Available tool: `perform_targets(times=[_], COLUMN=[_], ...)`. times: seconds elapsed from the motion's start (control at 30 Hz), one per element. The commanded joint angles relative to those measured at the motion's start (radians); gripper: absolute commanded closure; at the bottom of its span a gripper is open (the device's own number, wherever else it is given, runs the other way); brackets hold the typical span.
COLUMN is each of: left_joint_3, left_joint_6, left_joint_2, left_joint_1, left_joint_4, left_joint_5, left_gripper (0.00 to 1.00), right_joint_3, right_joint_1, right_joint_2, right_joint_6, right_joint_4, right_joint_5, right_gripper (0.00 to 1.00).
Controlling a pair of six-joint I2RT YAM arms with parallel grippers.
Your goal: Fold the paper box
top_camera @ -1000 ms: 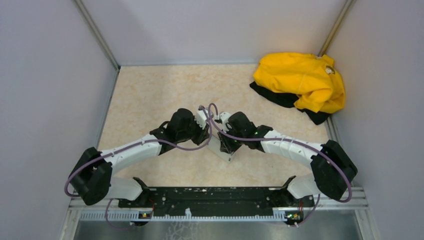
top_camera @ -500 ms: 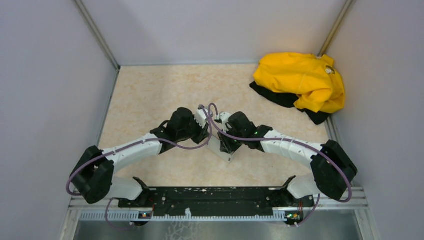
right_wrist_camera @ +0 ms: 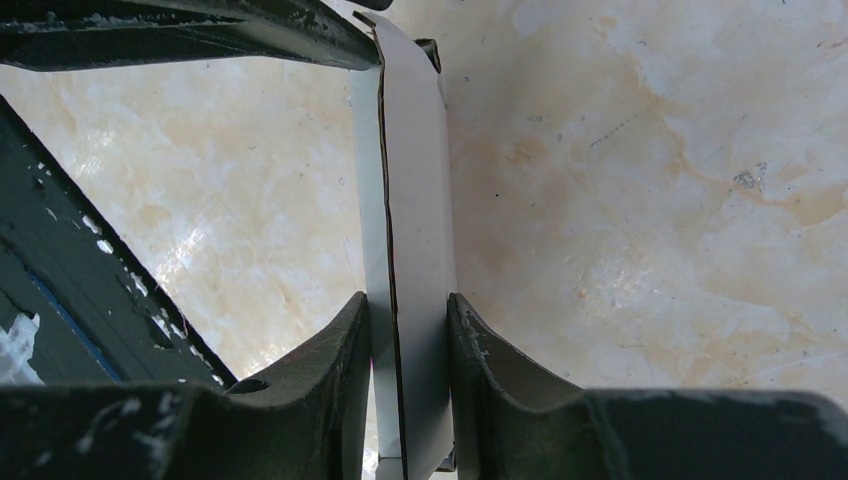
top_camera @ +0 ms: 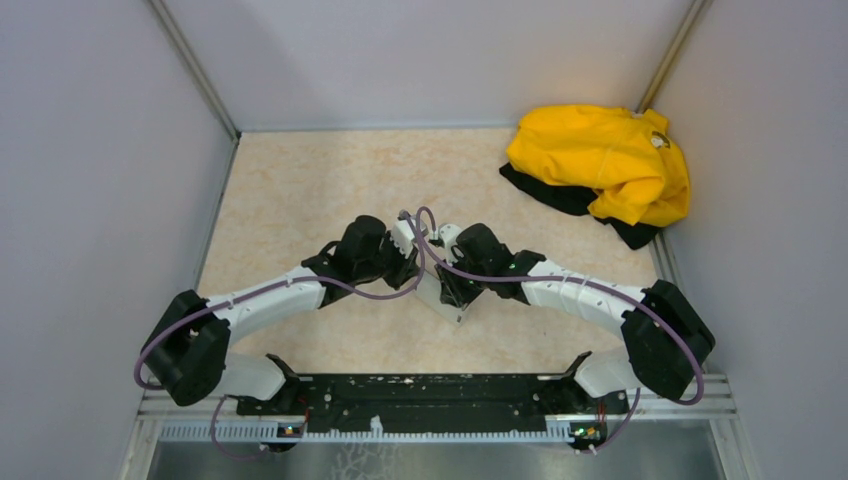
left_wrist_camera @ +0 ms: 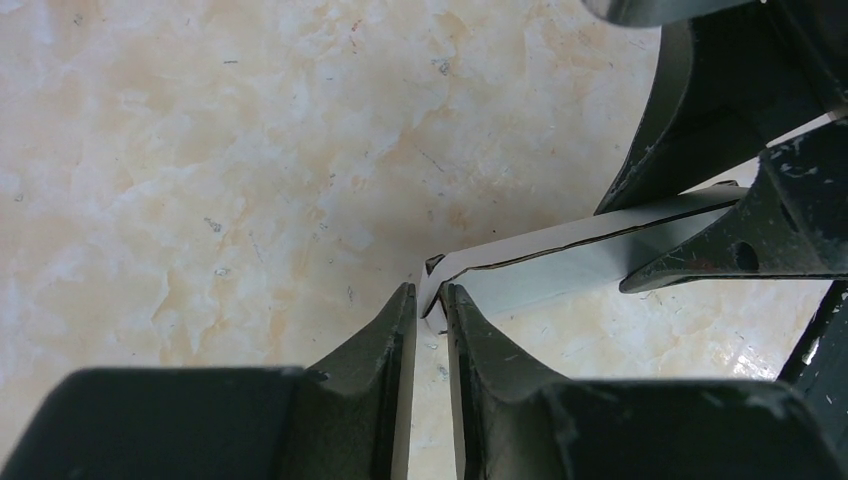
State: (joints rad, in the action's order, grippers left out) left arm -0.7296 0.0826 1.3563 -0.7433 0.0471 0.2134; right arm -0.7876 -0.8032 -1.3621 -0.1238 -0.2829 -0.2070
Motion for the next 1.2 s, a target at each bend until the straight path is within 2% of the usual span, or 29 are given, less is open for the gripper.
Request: perform_targets(times=[0.0,0.2,0.33,0.4,1.17], left_joint_3=[-0.022,-0.028,-0.041,-0.05,-0.159], left_joint_6=[0.008,-0.001,-0.003,-0.007,-0.08], left_joint_2=[0.007,0.022,0.032,0.039,0.069], left_joint_1=[0.008,0.009,0.008,0.009,0.005], left_joint_4=[0.039,0.049,0.041,0.029,-0.108], left_joint_5=[0.023,0.04,0.049,0.051,0.04], left_gripper=[0.77,0.84,0.98,1.0,1.0], right_joint_3=[-0.002,0.006,0.008,0.009,0.024], right_joint_1=[-0.013,-0.013,-0.013,-0.013,-0.014], right_joint_2=[-0.014,-0.014,-0.012,-0.01,-0.004], right_joint_6=[0.021,0.02,0.018,0.015,0.004], right_joint_4=[-0.061,-0.056,-0.052,-0.05,-0.039], right_joint_5=[0.001,0.0,-0.003,0.0,0.0], right_gripper=[0.93,0.93,0.93,0.93,0.94])
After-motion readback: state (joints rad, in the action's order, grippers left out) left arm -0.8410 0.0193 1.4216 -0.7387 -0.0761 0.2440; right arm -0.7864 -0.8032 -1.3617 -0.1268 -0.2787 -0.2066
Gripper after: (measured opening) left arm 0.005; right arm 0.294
